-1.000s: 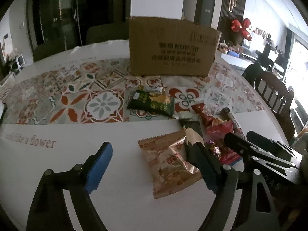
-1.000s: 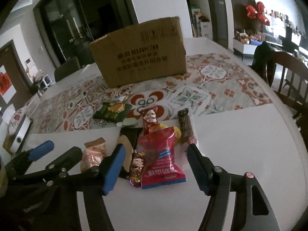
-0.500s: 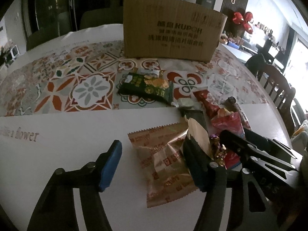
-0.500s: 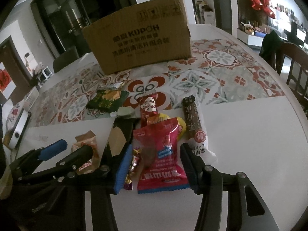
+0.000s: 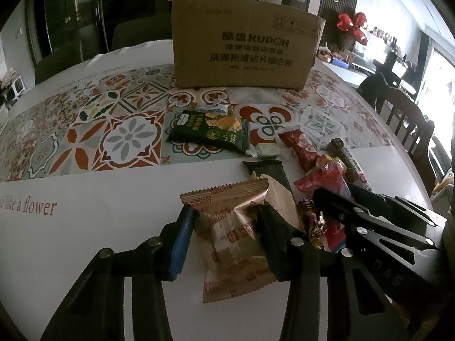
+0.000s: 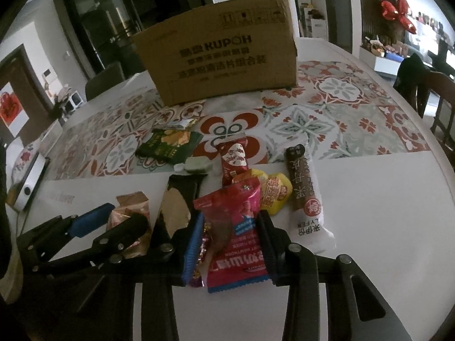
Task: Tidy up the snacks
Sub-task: 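Close the left tool on the tan biscuit packet while the right tool grasps the red snack bag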
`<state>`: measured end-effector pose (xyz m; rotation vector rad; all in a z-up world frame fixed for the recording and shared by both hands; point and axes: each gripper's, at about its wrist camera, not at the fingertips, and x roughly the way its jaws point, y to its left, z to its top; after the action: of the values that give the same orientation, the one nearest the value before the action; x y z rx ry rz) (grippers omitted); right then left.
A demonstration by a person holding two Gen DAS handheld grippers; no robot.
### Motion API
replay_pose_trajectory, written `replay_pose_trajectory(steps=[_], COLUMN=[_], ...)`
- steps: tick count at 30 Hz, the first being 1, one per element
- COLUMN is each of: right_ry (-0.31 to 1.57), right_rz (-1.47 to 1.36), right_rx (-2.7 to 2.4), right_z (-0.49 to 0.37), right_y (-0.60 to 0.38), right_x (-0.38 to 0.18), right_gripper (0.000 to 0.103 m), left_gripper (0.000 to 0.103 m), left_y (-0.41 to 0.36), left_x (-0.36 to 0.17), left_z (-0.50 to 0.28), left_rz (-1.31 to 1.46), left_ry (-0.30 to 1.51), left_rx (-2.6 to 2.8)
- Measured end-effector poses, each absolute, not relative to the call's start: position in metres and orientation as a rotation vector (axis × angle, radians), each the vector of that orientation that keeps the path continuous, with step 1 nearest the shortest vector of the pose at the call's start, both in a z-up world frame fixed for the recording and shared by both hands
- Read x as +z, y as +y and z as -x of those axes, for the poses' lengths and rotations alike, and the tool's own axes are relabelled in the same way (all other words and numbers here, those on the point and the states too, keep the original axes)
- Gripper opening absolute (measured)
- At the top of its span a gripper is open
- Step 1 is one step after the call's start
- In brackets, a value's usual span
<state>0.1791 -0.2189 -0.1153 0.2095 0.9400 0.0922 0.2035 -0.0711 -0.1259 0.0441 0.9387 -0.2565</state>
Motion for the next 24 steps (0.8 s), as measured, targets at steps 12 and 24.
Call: replay_pose_trajectory(steps=[12,24], right_ry=[0.878,0.773], right_rz=[-0.177,-0.135], right_rx=[0.081,0.088], right_z=[-0.169,-0.165], right_y=[-0.215,-0.21], right_x=[-0.097,-0.051], right_gripper=[0.033,0.033], left_gripper=[0.037,0.037], left_y=[-0.065,-0.055], left_x=[-0.105,-0.05], left_z=[-0.194,-0.191], left_rz=[-0.056,-0.049], left_ry=[0.864,0.713], left_rx=[-0.251,-0.269])
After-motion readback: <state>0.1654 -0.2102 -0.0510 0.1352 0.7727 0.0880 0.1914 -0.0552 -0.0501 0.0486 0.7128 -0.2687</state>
